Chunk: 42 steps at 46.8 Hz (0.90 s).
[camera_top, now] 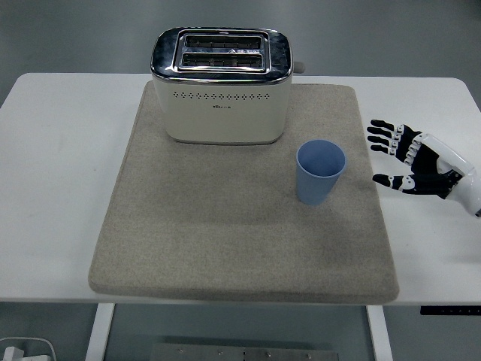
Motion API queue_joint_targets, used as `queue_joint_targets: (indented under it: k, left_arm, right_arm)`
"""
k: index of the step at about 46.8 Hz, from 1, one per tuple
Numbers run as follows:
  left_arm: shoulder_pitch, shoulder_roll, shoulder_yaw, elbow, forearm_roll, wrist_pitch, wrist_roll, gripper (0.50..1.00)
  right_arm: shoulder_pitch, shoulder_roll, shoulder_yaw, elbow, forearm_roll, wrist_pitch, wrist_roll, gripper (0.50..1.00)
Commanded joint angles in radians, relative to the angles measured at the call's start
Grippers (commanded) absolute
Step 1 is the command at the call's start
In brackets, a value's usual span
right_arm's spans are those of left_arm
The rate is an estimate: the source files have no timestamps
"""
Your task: Put the water cup in front of the bread machine
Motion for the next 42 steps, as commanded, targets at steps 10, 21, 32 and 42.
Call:
queue_joint_targets:
  k: [10, 21, 32, 42]
  left_arm:
    - [0.000, 0.000, 0.000, 0.000, 0.000, 0.000, 0.000, 1.000]
    - [0.000, 0.000, 0.000, 0.000, 0.000, 0.000, 0.000, 1.000]
    - [0.000, 0.000, 0.000, 0.000, 0.000, 0.000, 0.000, 1.000]
    - [0.000, 0.000, 0.000, 0.000, 0.000, 0.000, 0.000, 1.000]
  right_arm:
    - [-0.022, 0.033, -0.011, 0.040, -0.107, -0.107, 0.014, 0.926]
    - [-0.025, 0.072, 0.000, 0.059, -0.099, -0.118, 0.014, 0.928]
    - [-0.030, 0.126, -0.005, 0.054, -0.097, -0.119, 0.012, 0.928]
    - [-0.028, 0.169, -0.011, 0.029, -0.099, -0.122, 0.008, 0.928]
